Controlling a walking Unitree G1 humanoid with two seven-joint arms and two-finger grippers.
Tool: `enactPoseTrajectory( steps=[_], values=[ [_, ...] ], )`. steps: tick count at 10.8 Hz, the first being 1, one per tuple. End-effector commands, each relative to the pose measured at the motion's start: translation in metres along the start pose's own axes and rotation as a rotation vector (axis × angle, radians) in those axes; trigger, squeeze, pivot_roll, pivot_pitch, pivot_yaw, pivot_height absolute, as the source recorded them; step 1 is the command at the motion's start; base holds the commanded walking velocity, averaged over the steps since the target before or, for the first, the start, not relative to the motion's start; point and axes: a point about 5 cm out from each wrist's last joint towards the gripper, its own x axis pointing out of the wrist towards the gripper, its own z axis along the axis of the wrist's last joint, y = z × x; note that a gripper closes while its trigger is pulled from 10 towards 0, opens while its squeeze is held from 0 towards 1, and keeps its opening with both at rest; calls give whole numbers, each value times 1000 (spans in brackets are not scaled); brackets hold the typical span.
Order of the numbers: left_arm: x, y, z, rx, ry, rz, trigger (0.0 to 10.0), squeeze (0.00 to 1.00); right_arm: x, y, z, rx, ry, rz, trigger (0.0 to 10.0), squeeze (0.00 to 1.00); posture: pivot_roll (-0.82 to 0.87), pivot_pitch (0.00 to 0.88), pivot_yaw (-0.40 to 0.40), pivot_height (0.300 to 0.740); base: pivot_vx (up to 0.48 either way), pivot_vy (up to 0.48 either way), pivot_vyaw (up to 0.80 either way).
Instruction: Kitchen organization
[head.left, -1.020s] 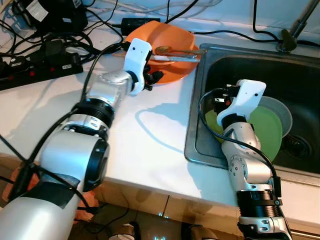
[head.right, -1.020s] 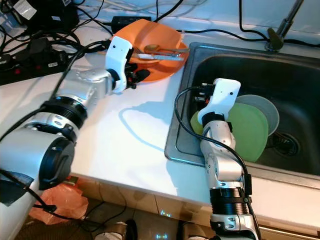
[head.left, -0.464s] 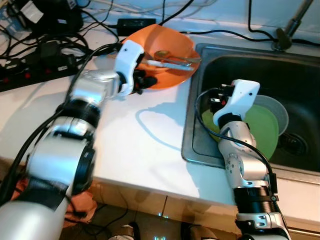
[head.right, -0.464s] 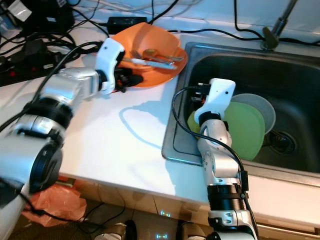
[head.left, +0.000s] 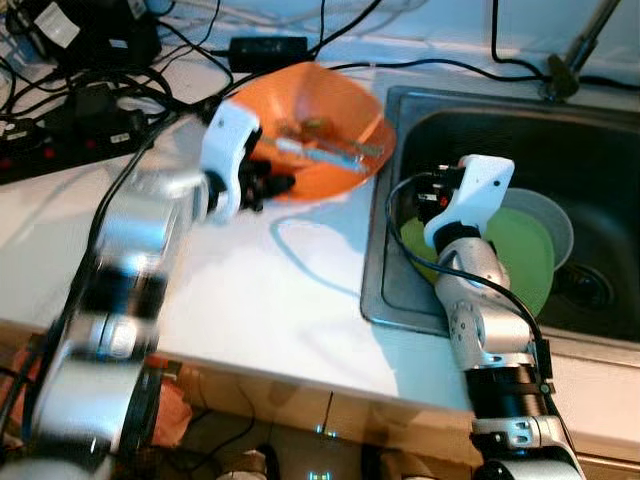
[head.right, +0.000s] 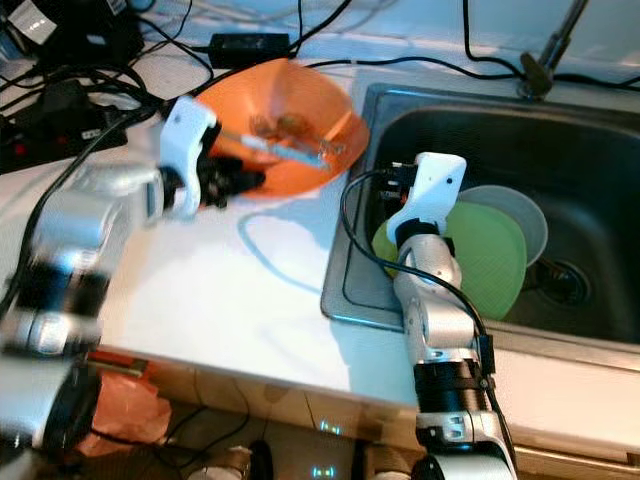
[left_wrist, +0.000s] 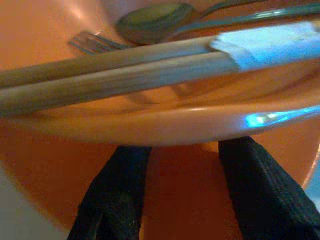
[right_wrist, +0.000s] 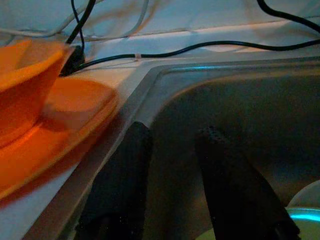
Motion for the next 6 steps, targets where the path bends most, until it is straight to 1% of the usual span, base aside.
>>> enactPoseTrajectory(
  steps=[1,3,5,6],
  values=[
    [-8,-5,-18,-44,82,4,10000,0,-2,-3,-15,10,50,-4,10000,0,118,183,34,740,0,0,0],
    [-26,-15,-19,-45,94,7,10000,0,1,-3,-14,9,47,-1,10000,0,133,180,30,740,0,0,0],
    [-41,-23,-25,-47,117,17,10000,0,3,-5,-14,8,47,-2,10000,0,154,183,16,740,0,0,0],
    [-46,-25,-26,-59,118,36,10000,0,4,-7,-16,6,51,-3,10000,0,160,185,11,740,0,0,0]
  ],
)
